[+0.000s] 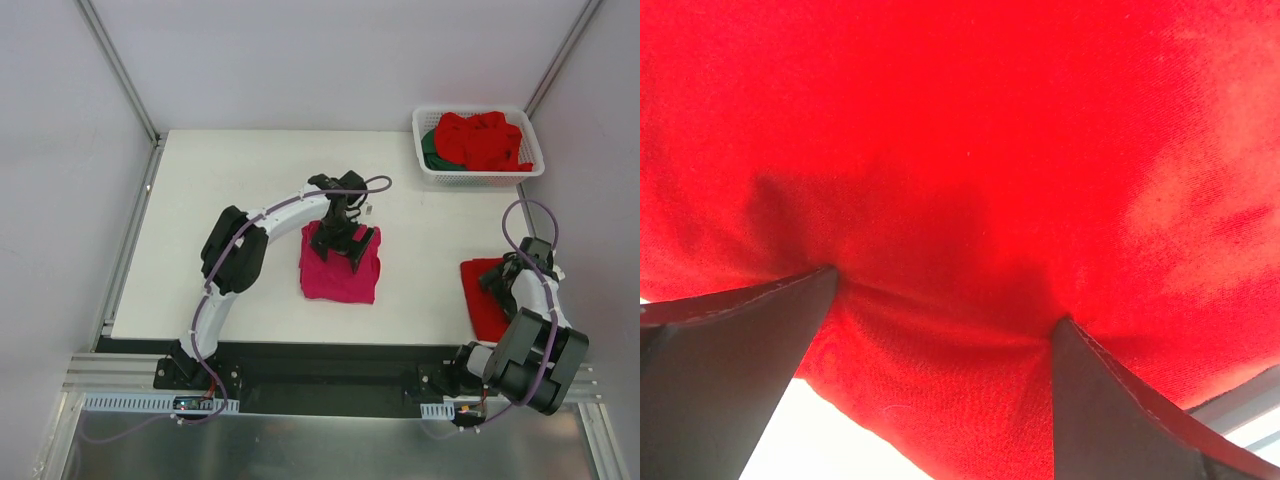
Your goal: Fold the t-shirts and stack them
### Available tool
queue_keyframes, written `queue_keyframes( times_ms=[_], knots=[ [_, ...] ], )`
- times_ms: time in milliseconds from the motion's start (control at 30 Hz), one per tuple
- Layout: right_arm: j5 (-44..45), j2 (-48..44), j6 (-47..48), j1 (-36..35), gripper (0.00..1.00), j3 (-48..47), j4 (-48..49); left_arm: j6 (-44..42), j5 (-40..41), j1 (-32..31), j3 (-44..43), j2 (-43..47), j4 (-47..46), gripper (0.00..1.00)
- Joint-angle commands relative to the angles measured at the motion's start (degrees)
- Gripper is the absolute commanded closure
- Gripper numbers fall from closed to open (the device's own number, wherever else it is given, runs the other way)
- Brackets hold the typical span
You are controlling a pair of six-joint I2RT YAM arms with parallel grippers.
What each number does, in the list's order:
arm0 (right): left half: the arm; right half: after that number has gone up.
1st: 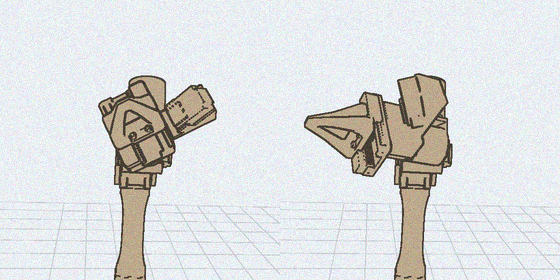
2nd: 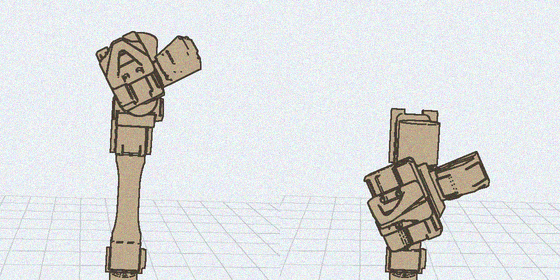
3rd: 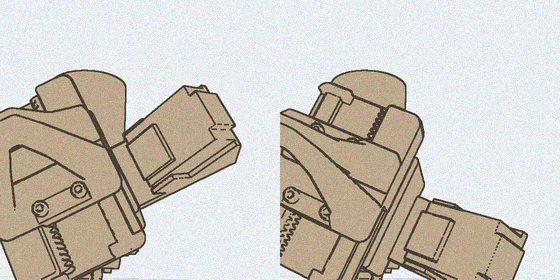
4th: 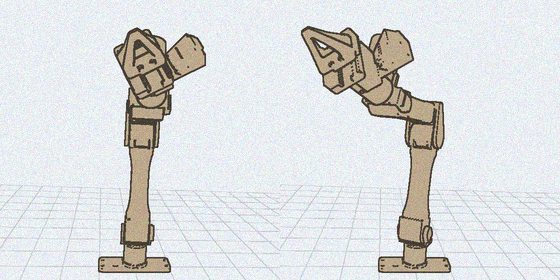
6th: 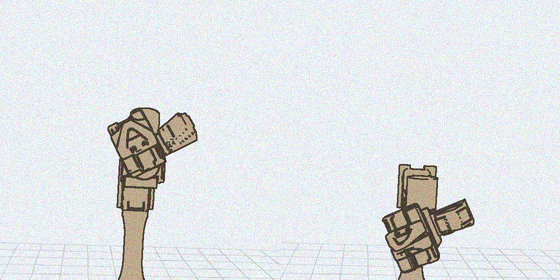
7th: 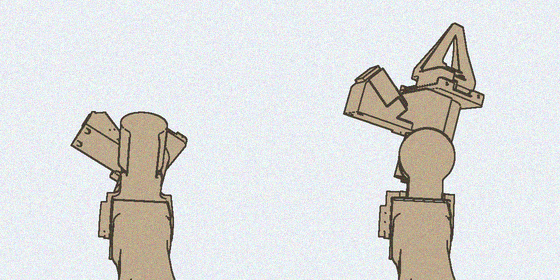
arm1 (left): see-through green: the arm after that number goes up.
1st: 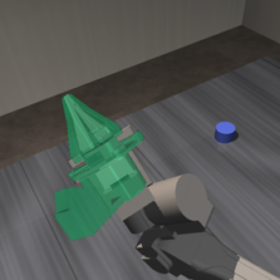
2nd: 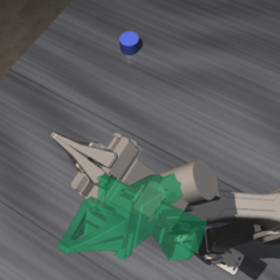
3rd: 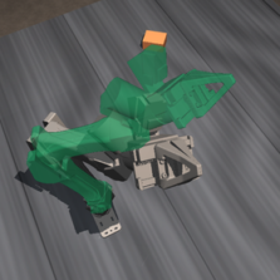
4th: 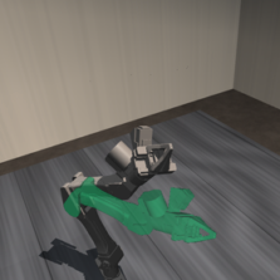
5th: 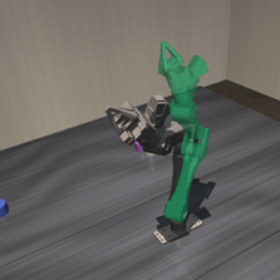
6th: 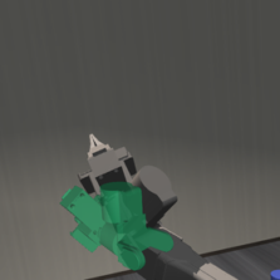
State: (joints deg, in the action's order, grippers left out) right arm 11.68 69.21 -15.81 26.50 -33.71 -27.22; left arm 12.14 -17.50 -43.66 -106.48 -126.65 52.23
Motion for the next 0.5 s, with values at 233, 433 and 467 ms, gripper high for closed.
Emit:
queue_keyframes(
  times_ms=[233,433,467],
  knots=[
    [-9.31,3.12,-0.27,0.39,0.04,2.51,4.81,1.48,1.94,2.79,0.92,-1.41,-3.27,0.01],
    [-10.45,3.39,0.26,0.39,0.04,2.25,4.63,2.27,2.20,4.46,3.20,-1.32,-5.82,0.01],
    [-10.71,3.65,0.34,0.39,0.04,2.16,4.55,2.45,2.20,4.55,3.90,-1.32,-6.43,0.01]
  ],
)
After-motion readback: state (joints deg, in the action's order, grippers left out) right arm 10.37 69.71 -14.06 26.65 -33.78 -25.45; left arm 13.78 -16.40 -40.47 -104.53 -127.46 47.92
